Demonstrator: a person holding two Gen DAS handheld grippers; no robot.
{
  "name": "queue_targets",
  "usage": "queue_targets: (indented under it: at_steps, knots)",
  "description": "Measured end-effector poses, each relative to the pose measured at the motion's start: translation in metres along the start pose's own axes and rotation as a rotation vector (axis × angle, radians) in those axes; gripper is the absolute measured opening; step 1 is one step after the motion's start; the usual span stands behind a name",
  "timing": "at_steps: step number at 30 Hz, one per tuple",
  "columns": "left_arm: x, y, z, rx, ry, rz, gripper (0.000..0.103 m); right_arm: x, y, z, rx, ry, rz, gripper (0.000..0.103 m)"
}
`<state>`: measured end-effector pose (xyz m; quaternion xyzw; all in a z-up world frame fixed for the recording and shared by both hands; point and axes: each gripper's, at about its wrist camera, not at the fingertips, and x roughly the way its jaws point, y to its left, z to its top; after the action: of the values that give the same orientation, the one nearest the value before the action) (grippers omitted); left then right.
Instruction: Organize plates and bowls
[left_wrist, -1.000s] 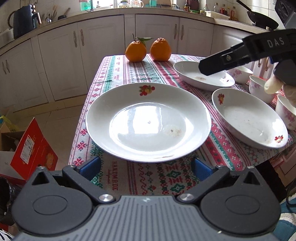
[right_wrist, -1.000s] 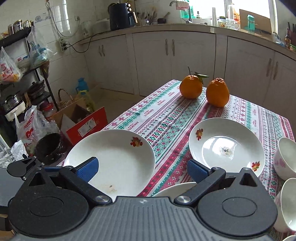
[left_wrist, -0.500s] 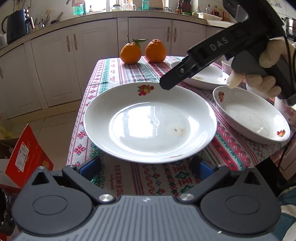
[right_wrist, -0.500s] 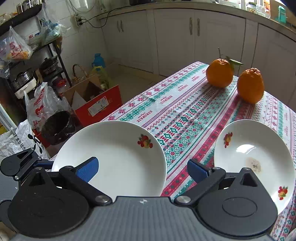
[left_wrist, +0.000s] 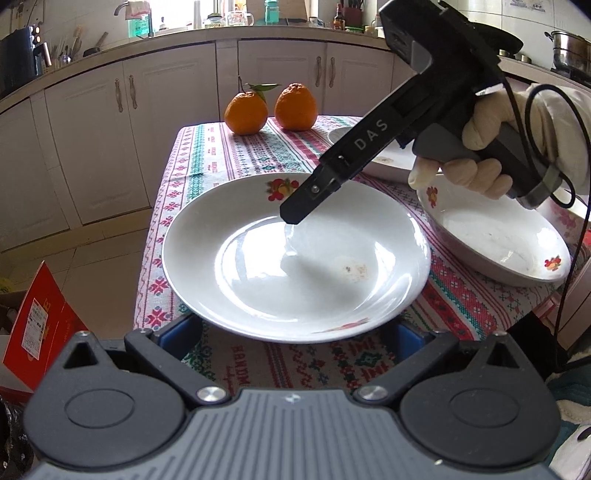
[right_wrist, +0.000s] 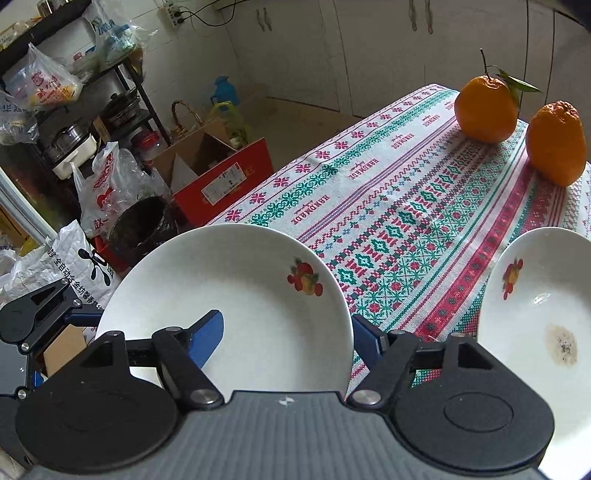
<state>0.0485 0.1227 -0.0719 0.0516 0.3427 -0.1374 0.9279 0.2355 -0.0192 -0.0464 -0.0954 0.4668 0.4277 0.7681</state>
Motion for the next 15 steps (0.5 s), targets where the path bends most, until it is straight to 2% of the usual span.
queue_targets:
  at_steps: [15]
  knots:
    - [0.006,0.014,0.013,0.039,0.027,-0.047,0.102,0.005,-0.009,0.012,0.020,0.004,0.007,0.078]
